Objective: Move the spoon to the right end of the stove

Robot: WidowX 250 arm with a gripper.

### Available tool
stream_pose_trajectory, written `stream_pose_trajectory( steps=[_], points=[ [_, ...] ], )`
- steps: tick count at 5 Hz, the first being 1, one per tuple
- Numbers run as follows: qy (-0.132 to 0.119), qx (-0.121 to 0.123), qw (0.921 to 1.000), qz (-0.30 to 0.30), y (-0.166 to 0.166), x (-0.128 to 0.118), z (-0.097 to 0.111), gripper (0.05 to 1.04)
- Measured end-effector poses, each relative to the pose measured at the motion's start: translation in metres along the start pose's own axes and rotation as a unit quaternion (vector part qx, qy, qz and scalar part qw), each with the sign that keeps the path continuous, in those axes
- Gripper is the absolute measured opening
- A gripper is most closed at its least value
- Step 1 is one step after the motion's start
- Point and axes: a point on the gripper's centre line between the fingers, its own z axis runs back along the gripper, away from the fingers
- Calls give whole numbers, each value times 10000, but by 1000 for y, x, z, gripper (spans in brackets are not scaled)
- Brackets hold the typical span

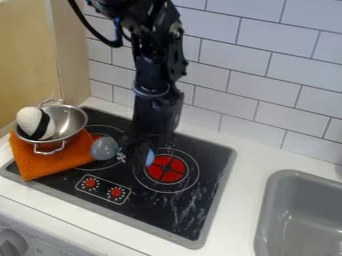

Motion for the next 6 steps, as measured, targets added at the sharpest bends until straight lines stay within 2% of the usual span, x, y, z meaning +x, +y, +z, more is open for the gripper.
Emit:
stream_pose_trajectory(
  steps=[1, 3, 4, 5, 6],
  points=[
    [1, 223, 9997, -67, 14, 0, 10, 387],
    [13, 844, 9949, -554, 72, 21, 38, 388],
    [62, 852, 9924, -886, 87, 38, 34, 387],
    [70, 708, 9919, -1049, 91, 55, 20, 387],
    [89, 467, 9931, -1077, 88, 57, 3, 387]
  ],
)
